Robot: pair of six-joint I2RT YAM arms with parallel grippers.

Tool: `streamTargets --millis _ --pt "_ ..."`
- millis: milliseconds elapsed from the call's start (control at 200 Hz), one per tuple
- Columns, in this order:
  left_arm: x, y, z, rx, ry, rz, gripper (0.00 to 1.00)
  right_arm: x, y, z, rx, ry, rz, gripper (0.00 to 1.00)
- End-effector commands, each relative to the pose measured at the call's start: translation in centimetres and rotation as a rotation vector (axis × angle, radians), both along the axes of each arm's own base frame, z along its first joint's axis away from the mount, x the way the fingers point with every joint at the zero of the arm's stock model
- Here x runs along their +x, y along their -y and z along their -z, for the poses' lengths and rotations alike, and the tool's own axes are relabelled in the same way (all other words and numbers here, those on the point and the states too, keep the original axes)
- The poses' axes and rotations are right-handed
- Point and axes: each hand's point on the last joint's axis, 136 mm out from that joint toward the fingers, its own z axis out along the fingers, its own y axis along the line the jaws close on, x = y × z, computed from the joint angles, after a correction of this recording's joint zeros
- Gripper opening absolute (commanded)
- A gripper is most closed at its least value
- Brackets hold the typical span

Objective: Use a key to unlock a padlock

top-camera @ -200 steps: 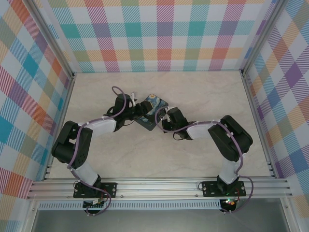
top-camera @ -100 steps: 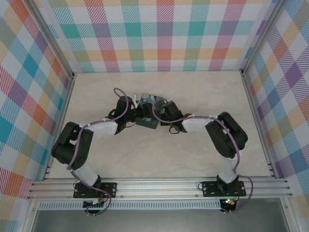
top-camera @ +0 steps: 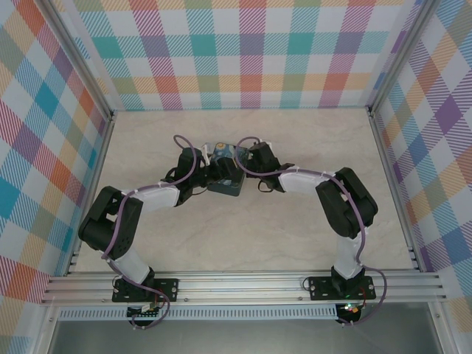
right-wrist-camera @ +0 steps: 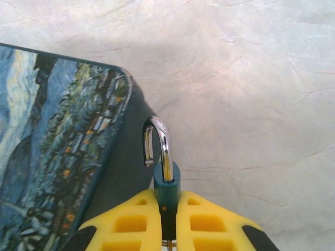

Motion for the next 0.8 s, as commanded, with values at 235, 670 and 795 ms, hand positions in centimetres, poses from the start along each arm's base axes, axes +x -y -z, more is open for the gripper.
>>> streamTargets --millis 235,670,795 --pt "-2.0 -3.2 2.0 0.138 -0.153 -0.022 0.68 -5.9 3.1 -3.2 0.059 -0.043 -0.195 0.12" --pt "0.5 -10.1 -4.0 0.176 -0.047 -0.118 0.71 -17.3 3.5 -5.1 0.257 -0.346 -0.383 0.11" --pt "-0.7 -11.1 -6.1 0.179 0.023 -0.142 0.75 -19.3 3.1 -4.4 0.349 -0.442 -0.379 0.11"
